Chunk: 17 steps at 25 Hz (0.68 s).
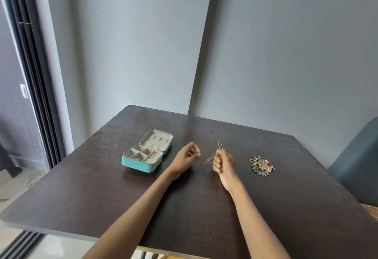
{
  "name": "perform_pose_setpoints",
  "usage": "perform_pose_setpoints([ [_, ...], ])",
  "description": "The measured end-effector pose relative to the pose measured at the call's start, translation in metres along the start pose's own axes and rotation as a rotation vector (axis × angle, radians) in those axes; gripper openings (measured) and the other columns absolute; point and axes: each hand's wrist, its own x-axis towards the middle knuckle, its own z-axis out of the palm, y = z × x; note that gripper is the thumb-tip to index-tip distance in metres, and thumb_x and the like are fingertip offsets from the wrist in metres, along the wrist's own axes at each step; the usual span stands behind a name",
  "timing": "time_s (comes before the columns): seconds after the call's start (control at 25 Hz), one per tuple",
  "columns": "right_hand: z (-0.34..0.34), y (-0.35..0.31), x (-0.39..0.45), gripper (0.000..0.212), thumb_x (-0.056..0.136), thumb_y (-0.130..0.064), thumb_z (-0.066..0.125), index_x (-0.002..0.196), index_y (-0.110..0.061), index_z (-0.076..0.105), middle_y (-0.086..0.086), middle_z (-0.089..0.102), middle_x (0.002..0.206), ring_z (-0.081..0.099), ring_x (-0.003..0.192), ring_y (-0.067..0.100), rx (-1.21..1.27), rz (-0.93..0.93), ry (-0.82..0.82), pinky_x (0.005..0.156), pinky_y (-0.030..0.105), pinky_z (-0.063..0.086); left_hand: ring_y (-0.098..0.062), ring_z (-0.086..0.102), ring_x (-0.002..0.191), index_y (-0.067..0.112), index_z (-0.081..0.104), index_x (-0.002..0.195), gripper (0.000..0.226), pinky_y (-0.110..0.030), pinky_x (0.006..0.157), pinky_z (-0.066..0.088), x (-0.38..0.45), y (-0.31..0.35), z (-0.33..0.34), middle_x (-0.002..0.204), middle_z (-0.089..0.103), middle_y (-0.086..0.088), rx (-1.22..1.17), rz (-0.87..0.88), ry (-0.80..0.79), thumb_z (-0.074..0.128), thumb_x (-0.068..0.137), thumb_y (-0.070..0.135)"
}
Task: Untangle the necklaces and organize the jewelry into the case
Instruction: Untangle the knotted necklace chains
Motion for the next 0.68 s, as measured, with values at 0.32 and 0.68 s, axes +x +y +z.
perform_pose_setpoints([
  [0.32,-0.002,-0.003,-0.004,0.028,0.092,-0.011,0.04,0.065,-0.017,0.039,-0.007,0.033,0.044,0.025,0.033,0.005,0.058,-0.004,-0.018,0.035,0.019,0.014,-0.018,0.056,0.097,0.023,0.07,0.106,0.038,-0.03,0.077,0.044,0.001,0.003,0.007,0.104,0.046,0.001,0.705,-0.051,0.006,0.04,0.088,0.007],
  [0.68,0.005,0.0,-0.008,0.024,0.091,-0.005,0.044,0.069,-0.015,0.045,-0.008,0.031,0.044,0.022,0.034,0.004,-0.233,-0.034,-0.013,0.033,0.016,0.014,-0.003,0.062,0.081,0.016,0.046,0.135,0.055,-0.015,0.075,0.044,-0.001,0.004,-0.003,0.094,0.066,0.005,-0.017,-0.117,0.012,0.068,0.085,0.013],
])
